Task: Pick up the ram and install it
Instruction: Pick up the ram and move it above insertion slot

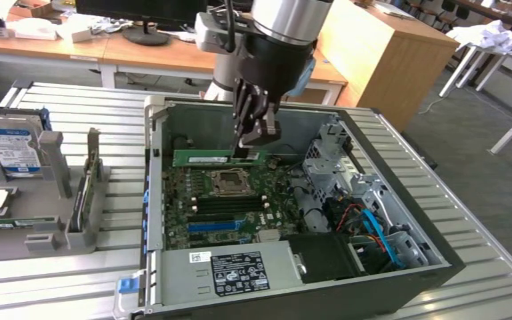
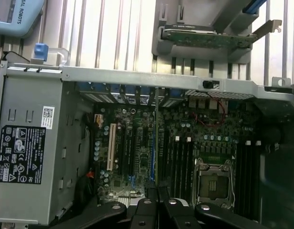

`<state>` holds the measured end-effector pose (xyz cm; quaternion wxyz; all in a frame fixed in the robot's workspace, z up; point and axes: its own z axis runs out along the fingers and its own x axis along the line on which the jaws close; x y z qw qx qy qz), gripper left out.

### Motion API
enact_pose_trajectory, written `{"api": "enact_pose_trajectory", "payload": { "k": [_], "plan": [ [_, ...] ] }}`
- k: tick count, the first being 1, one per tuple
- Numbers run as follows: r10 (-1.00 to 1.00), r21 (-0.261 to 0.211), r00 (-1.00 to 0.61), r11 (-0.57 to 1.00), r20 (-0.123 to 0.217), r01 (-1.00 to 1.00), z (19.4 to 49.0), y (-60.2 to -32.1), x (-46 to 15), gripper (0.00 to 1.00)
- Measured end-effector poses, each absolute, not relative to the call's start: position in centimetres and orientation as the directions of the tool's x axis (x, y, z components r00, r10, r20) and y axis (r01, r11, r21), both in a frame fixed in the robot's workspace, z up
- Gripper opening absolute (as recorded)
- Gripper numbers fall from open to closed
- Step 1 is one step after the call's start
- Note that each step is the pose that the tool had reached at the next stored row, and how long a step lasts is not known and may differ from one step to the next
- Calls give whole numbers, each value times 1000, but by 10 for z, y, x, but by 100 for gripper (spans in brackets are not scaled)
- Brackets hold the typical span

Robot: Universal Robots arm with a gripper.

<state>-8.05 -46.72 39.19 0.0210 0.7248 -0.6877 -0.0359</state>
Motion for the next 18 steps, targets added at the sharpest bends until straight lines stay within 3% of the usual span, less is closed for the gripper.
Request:
{"api": "enact_pose_trajectory", "payload": {
  "k": [18],
  "plan": [
    [-996,80,87,-89,-23,-993,391,-467,-44,12]
  ]
}}
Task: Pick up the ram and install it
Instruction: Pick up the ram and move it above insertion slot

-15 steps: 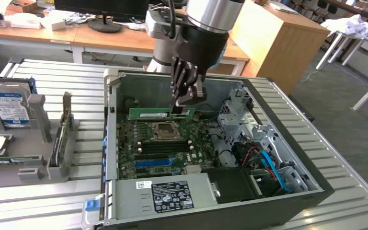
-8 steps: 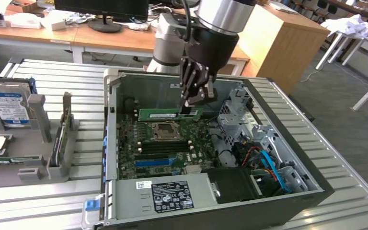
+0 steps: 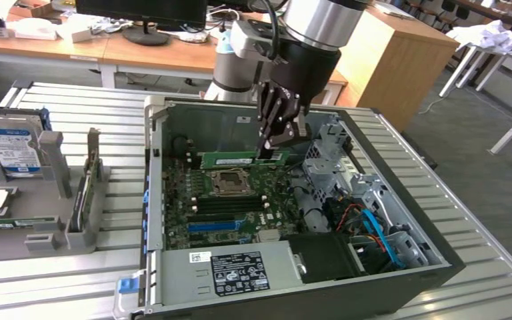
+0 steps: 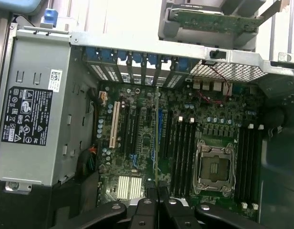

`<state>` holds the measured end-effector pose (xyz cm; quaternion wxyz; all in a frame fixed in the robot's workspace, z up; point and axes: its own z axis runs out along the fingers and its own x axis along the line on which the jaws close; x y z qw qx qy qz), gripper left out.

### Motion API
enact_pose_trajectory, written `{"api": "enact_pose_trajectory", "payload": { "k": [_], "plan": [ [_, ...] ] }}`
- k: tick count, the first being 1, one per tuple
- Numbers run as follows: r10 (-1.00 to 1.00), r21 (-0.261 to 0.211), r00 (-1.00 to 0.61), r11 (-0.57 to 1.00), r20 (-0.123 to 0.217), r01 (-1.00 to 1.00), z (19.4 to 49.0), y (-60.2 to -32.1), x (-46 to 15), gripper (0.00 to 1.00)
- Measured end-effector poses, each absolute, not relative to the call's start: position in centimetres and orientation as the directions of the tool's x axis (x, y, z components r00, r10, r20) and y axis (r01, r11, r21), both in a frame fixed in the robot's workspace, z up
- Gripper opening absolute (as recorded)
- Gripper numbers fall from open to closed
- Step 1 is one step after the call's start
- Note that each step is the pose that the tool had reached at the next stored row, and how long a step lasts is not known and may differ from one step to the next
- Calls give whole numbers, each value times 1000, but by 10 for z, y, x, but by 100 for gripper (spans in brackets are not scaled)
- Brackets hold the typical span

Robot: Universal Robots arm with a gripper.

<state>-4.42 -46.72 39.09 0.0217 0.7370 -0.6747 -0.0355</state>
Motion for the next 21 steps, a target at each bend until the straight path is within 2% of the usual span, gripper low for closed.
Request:
{"api": "enact_pose_trajectory", "payload": {
  "k": [21],
  "plan": [
    [-996,80,87,-89,-23,-993,391,-442,-41,12]
  ]
}}
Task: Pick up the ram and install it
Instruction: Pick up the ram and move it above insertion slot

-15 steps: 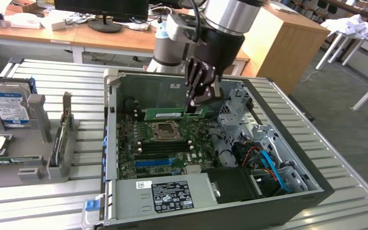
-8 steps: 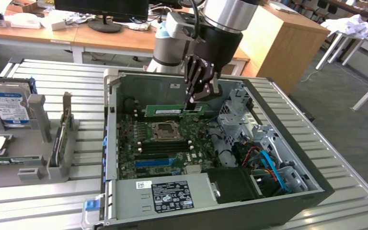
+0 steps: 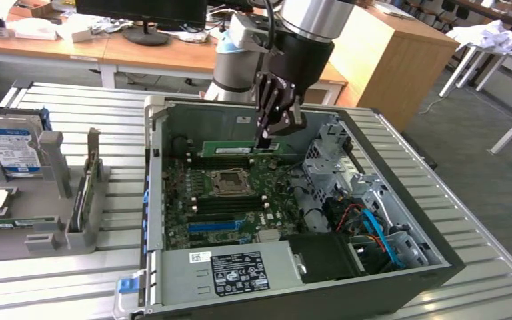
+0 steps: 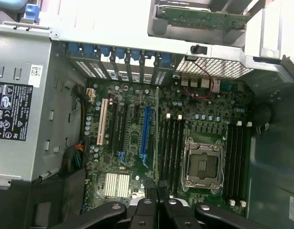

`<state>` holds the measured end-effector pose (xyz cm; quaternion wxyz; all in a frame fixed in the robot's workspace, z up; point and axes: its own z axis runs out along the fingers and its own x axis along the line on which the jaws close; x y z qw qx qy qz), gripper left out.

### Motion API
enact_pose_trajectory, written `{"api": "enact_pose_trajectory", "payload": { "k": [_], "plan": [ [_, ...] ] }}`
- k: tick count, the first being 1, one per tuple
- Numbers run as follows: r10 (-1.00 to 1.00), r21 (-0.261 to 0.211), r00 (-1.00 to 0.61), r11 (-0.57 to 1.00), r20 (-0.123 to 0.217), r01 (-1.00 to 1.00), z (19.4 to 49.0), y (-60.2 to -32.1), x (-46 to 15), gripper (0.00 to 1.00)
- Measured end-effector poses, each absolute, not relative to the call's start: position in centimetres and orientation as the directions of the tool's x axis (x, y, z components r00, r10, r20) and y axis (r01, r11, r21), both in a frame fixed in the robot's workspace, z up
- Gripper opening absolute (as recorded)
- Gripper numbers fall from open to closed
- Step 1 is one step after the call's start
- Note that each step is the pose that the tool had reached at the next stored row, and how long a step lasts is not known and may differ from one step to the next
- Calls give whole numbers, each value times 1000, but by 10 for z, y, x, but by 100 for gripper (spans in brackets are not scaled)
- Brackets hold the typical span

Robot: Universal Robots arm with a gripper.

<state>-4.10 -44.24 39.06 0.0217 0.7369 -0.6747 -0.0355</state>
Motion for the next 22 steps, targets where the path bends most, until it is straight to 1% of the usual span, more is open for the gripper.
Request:
{"api": "enact_pose_trajectory", "payload": {
  "k": [16,22],
  "plan": [
    [-997,80,78,-80,-23,-994,389,-412,-39,12],
    [-997,80,77,-79,-23,-994,389,-411,-39,12]
  ]
}}
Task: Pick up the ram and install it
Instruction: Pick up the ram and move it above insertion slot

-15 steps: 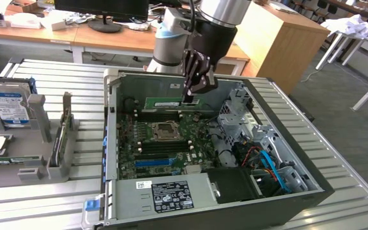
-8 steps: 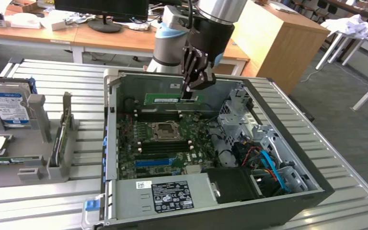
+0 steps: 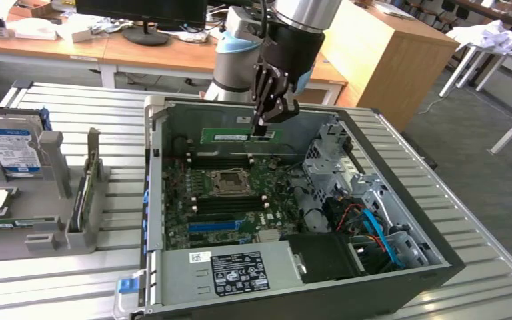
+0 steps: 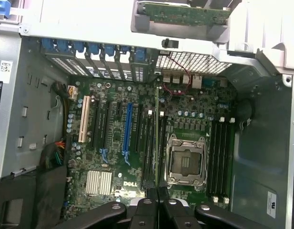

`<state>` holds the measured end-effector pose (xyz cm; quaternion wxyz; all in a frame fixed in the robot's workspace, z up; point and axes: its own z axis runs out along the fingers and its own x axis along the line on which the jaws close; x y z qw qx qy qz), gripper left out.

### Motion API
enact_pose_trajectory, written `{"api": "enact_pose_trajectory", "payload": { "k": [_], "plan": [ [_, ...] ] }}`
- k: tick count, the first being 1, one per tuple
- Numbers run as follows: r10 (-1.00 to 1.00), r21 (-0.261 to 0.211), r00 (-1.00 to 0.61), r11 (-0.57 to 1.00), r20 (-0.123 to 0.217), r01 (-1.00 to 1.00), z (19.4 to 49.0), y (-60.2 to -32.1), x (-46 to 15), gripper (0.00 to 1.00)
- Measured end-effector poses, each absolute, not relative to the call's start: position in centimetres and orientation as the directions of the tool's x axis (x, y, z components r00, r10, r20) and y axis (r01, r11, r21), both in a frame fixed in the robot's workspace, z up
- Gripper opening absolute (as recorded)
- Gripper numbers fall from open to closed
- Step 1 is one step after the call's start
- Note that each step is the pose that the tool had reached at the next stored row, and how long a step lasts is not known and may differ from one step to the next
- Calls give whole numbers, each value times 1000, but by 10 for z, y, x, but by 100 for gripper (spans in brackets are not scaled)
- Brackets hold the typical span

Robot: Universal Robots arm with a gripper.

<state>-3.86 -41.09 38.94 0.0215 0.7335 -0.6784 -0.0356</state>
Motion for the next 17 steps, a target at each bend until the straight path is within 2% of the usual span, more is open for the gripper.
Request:
{"api": "enact_pose_trajectory", "payload": {
  "k": [17],
  "plan": [
    [-999,80,41,-43,-23,-996,389,-411,-28,12]
  ]
}}
